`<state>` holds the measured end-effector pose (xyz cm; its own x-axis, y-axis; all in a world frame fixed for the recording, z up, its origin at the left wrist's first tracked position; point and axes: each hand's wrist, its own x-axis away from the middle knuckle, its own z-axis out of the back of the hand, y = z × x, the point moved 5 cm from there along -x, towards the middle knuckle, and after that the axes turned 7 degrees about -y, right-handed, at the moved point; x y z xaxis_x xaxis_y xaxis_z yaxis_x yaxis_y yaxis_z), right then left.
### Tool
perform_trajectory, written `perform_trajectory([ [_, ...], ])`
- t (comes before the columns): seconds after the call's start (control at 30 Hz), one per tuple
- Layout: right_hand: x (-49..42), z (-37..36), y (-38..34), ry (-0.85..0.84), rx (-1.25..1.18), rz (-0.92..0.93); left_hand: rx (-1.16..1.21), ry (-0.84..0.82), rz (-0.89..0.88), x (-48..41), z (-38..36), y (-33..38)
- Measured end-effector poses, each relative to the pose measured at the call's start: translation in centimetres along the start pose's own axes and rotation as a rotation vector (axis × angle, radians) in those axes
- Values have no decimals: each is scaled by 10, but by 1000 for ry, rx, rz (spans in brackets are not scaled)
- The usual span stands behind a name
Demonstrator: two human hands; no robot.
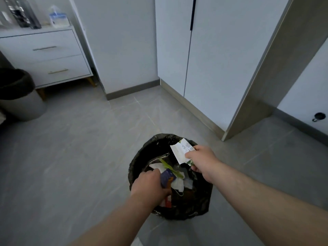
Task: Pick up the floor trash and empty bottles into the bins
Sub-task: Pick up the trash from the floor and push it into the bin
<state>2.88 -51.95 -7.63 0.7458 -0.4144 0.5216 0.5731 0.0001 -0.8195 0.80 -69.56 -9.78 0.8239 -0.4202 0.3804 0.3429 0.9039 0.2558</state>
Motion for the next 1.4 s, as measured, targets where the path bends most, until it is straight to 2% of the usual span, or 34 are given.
perform_trajectory([
  [0.1, 1, -10, 1, -69, 62, 31, -20, 180, -50, 21, 10, -15],
  [0.27, 0, -36, 16, -219, 270, 26, 213, 17, -72, 41, -8, -51],
  [0.33, -4, -47, 25, -254, 393, 62, 277, 13, -93, 41, -12, -56],
  [0.43, -6, -60, 26, -206, 790, 262, 321, 17, -119, 40, -16, -63],
  [0.5, -5, -77, 30, -252, 1054, 390, 346, 14, -131, 40, -21, -67],
  [0.6, -13, -98, 57, -393, 1234, 274, 348, 37, -160, 38, -26, -69],
  [0.73, -21, -114, 83, -483, 1289, 94, 351, 57, -179, 35, -29, -70],
  [0.93, -9, -107, 61, -452, 1217, 163, 388, 48, -188, 40, -26, -73],
  [1.0, 2, -101, 44, -417, 1179, 235, 462, 53, -172, 48, -20, -84],
  [1.07, 15, -99, 21, -333, 1113, 385, 538, 56, -127, 65, -12, -102],
  [1.2, 50, -114, -25, -198, 934, 631, 574, 147, 48, 102, 0, -160],
  [1.3, 80, -159, -32, -276, 1000, 756, 591, 173, 225, 133, -11, -210],
  [1.4, 105, -215, -16, -421, 1060, 769, 643, 183, 362, 168, -35, -255],
])
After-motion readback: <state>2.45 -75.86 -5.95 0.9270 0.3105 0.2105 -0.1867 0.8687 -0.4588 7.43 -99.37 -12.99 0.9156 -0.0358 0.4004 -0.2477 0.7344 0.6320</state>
